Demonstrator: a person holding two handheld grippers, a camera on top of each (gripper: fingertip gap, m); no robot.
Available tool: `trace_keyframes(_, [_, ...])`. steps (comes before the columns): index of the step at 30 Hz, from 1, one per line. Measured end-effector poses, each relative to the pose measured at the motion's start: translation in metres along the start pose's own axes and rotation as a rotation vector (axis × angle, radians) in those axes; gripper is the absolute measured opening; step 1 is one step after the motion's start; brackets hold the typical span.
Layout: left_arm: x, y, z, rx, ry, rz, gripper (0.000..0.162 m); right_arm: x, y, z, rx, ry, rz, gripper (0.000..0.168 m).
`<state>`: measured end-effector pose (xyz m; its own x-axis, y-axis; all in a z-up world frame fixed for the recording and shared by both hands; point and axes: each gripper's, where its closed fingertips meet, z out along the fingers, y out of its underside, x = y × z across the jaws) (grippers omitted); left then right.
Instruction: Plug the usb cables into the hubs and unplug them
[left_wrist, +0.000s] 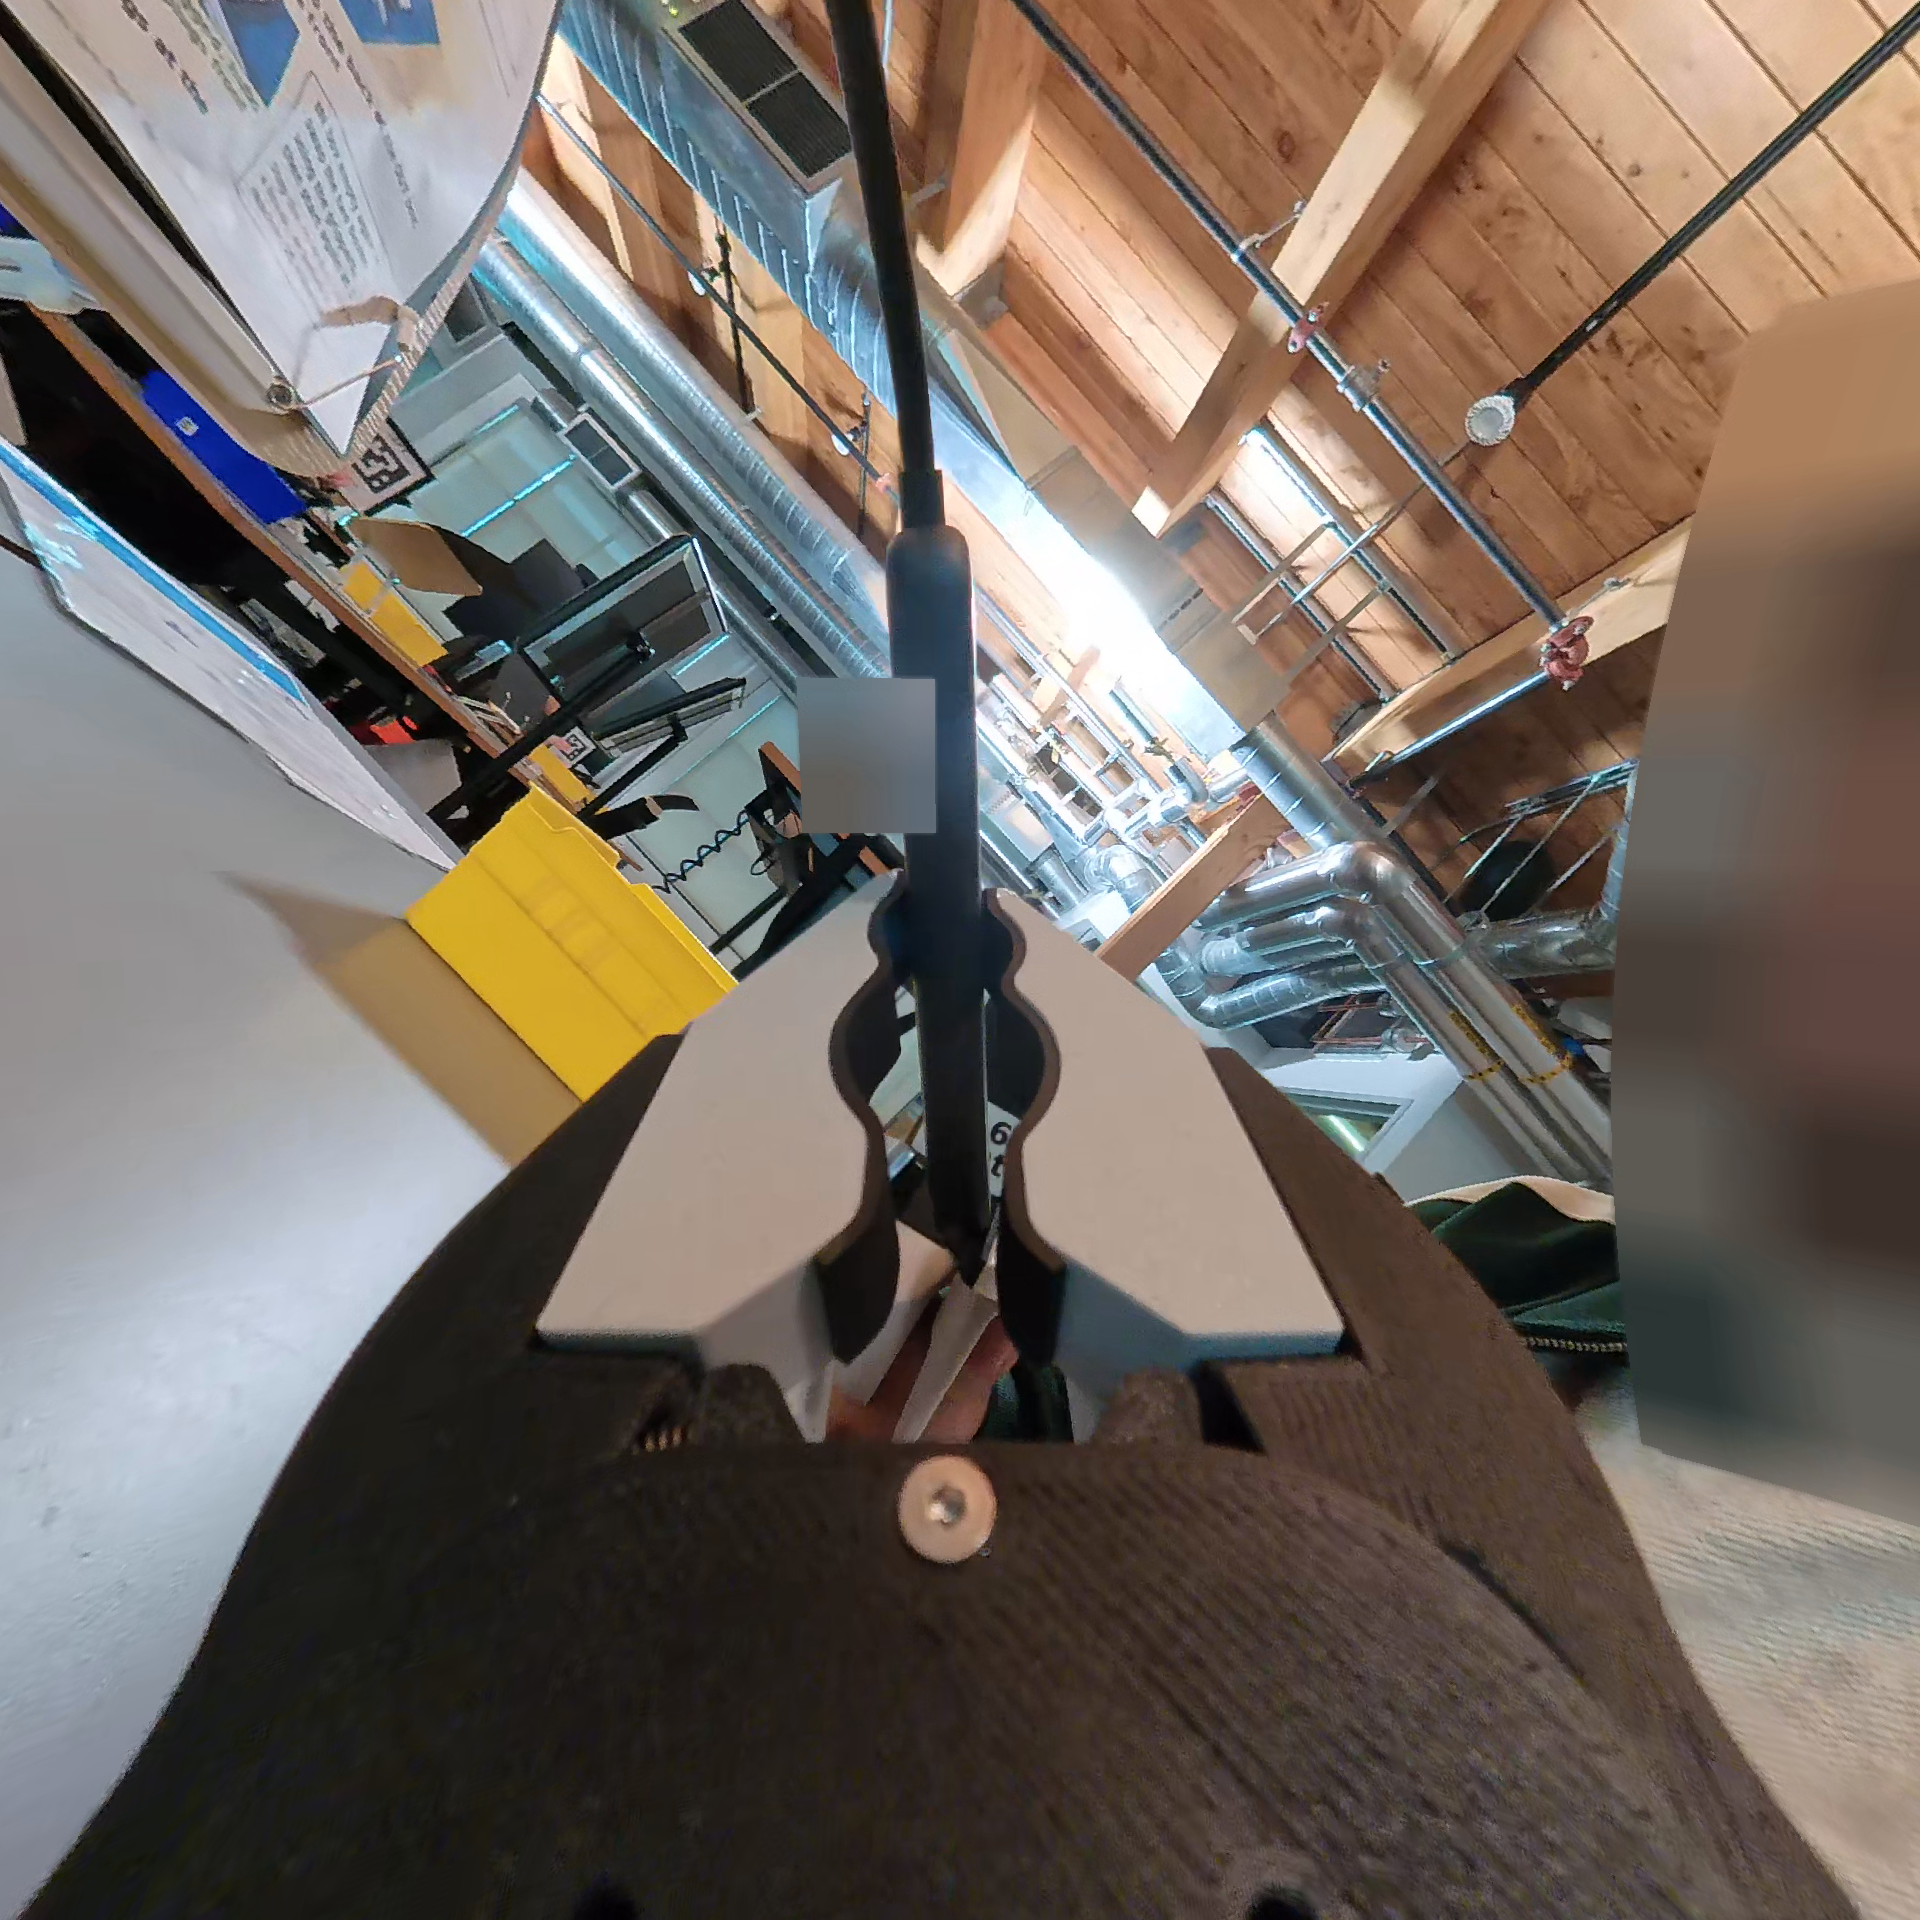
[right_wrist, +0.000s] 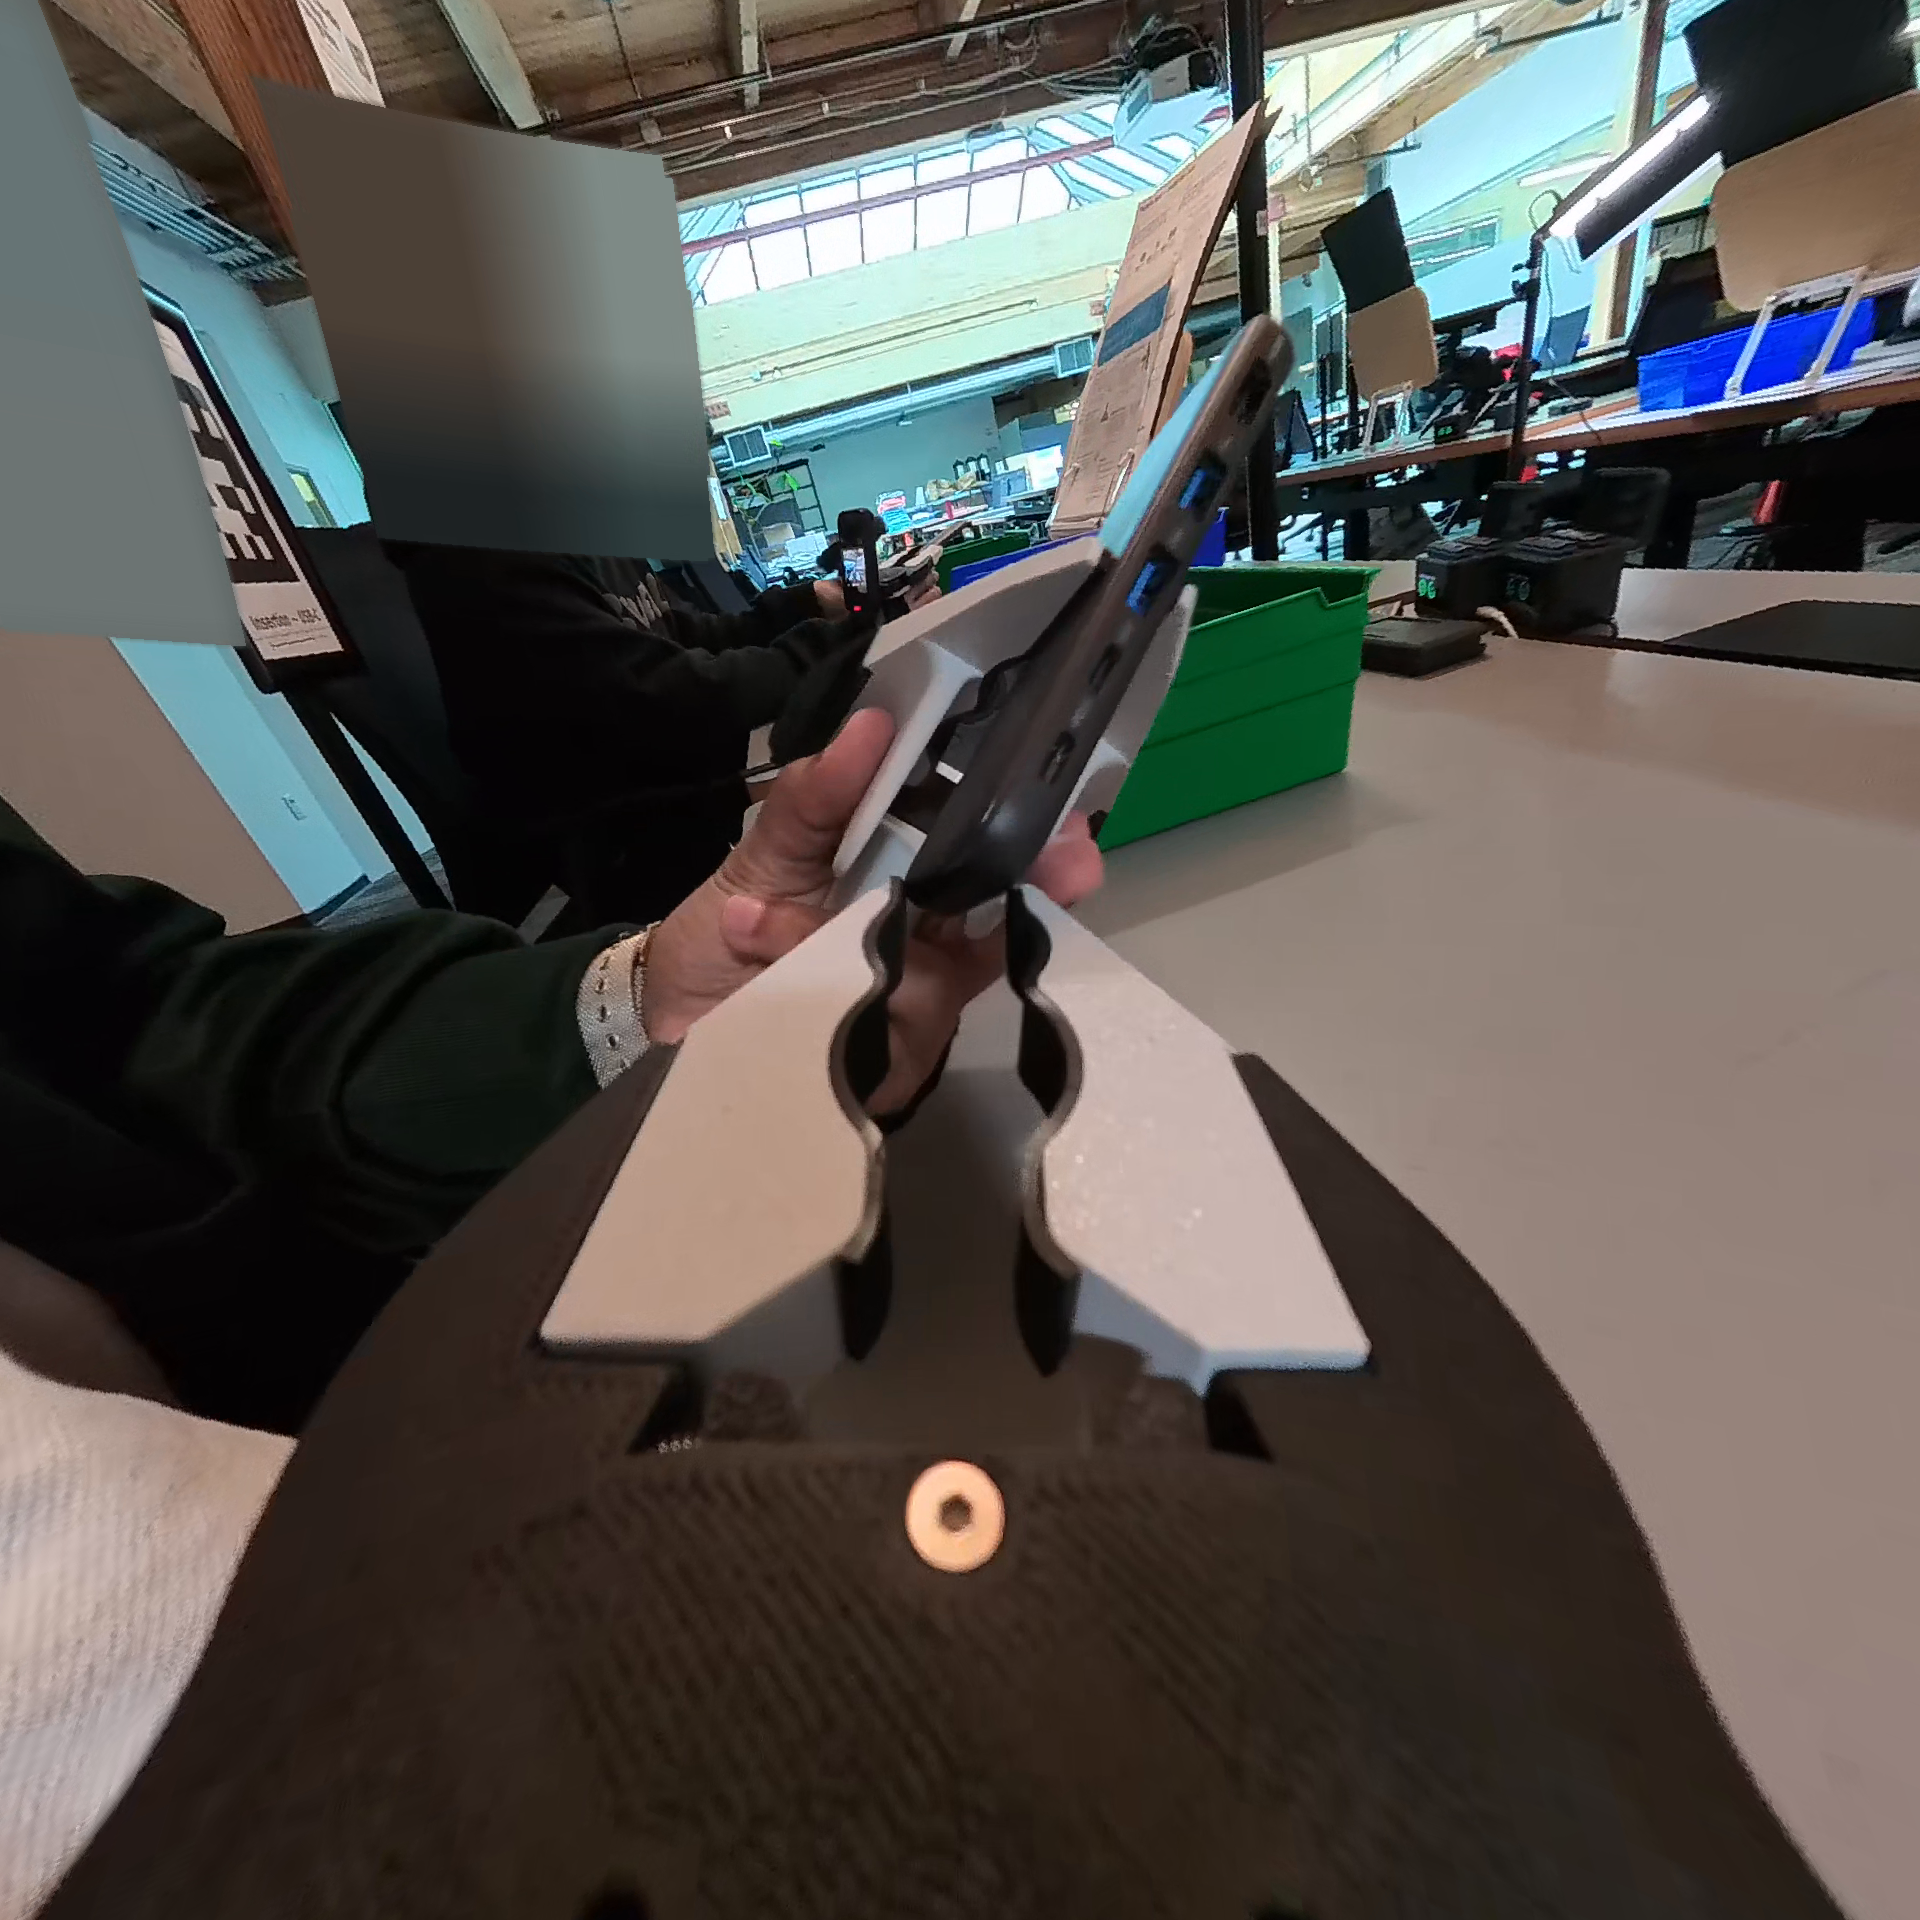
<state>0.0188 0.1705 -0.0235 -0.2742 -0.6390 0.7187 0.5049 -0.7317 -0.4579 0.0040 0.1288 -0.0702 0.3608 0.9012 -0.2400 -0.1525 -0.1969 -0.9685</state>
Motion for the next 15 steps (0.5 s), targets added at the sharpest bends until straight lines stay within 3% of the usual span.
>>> trace_keyframes(15, [0.009, -0.011, -0.006, 0.037, -0.142, 0.348, 0.009, 0.022, -0.002, -0.004, 0.001, 0.001, 0.085, 0.041])
